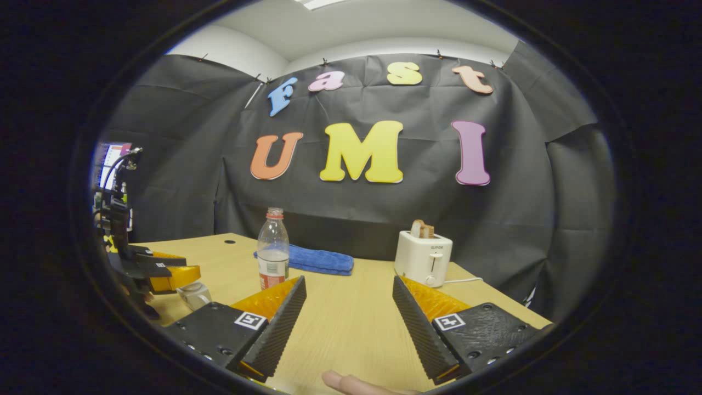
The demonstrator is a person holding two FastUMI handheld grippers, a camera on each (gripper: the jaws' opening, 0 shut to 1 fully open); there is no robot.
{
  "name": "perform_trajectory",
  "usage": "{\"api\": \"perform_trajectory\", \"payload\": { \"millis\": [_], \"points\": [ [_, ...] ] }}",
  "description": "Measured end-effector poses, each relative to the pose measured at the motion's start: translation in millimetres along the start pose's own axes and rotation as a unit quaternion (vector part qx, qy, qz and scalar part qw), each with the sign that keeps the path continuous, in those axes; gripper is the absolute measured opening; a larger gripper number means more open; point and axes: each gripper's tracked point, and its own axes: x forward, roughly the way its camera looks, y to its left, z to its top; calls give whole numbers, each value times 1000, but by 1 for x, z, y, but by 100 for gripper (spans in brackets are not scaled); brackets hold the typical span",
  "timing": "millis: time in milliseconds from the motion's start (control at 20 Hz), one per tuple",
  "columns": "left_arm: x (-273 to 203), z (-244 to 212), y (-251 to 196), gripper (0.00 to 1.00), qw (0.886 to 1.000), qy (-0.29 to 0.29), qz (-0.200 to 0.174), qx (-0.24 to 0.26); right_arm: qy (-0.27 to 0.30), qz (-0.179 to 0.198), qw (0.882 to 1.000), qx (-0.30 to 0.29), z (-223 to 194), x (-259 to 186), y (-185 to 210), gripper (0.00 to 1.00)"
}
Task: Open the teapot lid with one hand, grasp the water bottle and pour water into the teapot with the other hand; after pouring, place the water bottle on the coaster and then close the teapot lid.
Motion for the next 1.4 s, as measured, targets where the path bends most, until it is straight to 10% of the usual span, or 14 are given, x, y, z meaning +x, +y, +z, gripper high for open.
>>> {"api": "perform_trajectory", "payload": {
  "millis": [350,1400],
  "points": [
    [-55,73,-11,96,999,-53,-12,5,10,-49,999,4,30,-44,-19,96],
    [-124,97,1,97,998,-53,11,23,17,-102,995,9,45,-113,-47,97]
  ]
}}
